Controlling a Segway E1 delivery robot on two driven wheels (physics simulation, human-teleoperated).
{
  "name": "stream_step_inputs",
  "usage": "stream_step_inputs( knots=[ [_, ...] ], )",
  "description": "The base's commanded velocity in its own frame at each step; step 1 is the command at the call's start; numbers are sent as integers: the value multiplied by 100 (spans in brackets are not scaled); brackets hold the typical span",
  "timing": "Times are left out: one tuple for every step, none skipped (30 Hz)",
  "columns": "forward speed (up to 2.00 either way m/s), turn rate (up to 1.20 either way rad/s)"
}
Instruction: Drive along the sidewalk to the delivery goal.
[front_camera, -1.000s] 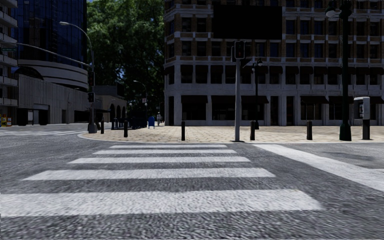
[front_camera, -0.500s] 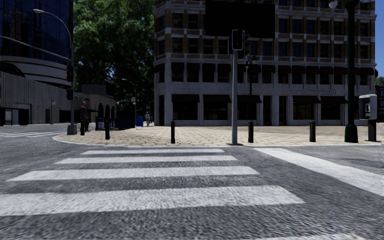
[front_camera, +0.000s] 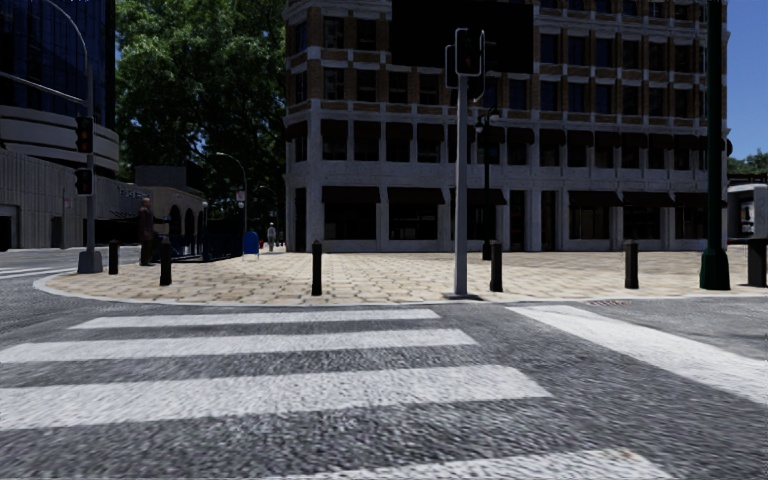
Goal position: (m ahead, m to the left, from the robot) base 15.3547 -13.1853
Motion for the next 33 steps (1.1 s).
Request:
stream_step_inputs(
  knots=[
    [182, 0],
    [182, 0],
    [182, 0],
    [182, 0],
    [182, 0],
    [182, 0],
    [182, 0],
    [182, 0],
    [182, 0],
    [182, 0],
    [182, 0],
    [182, 0],
    [182, 0],
    [182, 0],
    [182, 0],
    [182, 0],
    [182, 0],
    [182, 0],
    [182, 0],
    [182, 0],
    [182, 0],
    [182, 0],
    [182, 0],
    [182, 0],
    [182, 0],
    [182, 0],
    [182, 0],
    [182, 0],
    [182, 0],
    [182, 0],
    [182, 0],
    [182, 0],
    [182, 0]
  ],
)
